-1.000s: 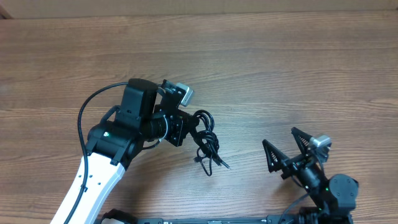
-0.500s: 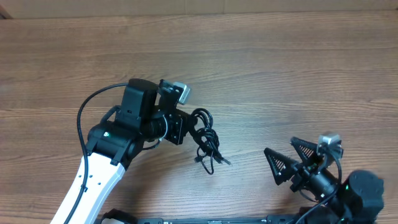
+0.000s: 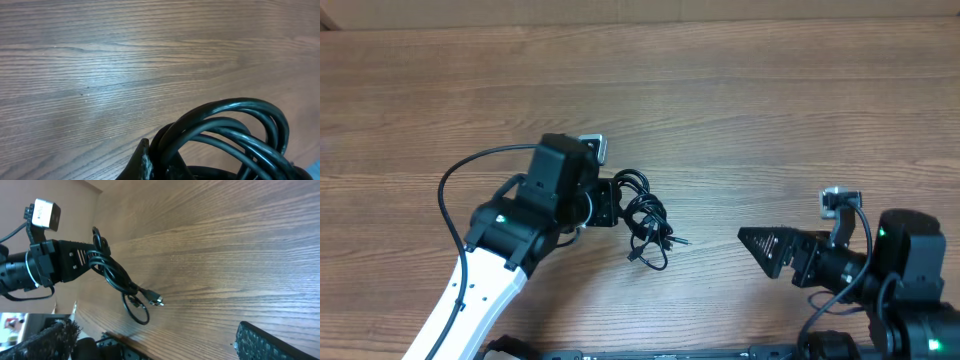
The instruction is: Untangle cables
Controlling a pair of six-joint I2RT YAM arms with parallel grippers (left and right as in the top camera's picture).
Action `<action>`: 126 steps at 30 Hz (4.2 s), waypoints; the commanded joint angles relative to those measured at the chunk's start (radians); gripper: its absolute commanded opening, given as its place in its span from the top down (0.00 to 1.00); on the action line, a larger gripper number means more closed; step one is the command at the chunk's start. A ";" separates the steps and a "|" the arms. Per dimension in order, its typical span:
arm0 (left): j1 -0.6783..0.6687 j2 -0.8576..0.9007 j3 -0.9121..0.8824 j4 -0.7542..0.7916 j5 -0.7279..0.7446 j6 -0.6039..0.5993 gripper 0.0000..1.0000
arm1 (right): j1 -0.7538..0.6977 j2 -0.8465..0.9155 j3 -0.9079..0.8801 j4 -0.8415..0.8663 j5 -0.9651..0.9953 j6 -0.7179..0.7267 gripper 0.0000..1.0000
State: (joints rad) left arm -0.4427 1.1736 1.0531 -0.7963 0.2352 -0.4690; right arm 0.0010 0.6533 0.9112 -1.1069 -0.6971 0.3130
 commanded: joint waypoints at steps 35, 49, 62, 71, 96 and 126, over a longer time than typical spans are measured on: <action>-0.233 0.066 0.007 0.176 0.126 -0.047 0.96 | 0.196 0.125 0.028 0.066 -0.298 -0.371 0.14; -0.253 0.068 0.007 0.246 0.134 -0.071 0.96 | 0.317 0.125 0.028 0.042 -0.166 -0.375 0.16; -0.273 0.081 0.007 0.279 0.121 -0.167 0.96 | 0.352 0.125 0.028 0.058 -0.166 -0.375 0.18; -0.365 0.081 0.007 0.301 0.050 -0.219 0.96 | 0.352 0.125 0.028 0.071 -0.149 -0.374 0.20; -0.373 0.081 0.007 0.339 0.061 -0.378 0.96 | 0.352 0.125 0.026 0.042 -0.134 -0.365 0.96; -0.243 0.081 0.007 0.067 -0.112 -0.608 0.96 | 0.352 0.125 0.026 0.397 -0.504 -0.343 0.96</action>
State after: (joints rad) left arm -0.7189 1.2160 1.0893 -0.6956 0.2867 -1.0489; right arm 0.3447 0.8192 0.8963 -0.7879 -0.9745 0.0044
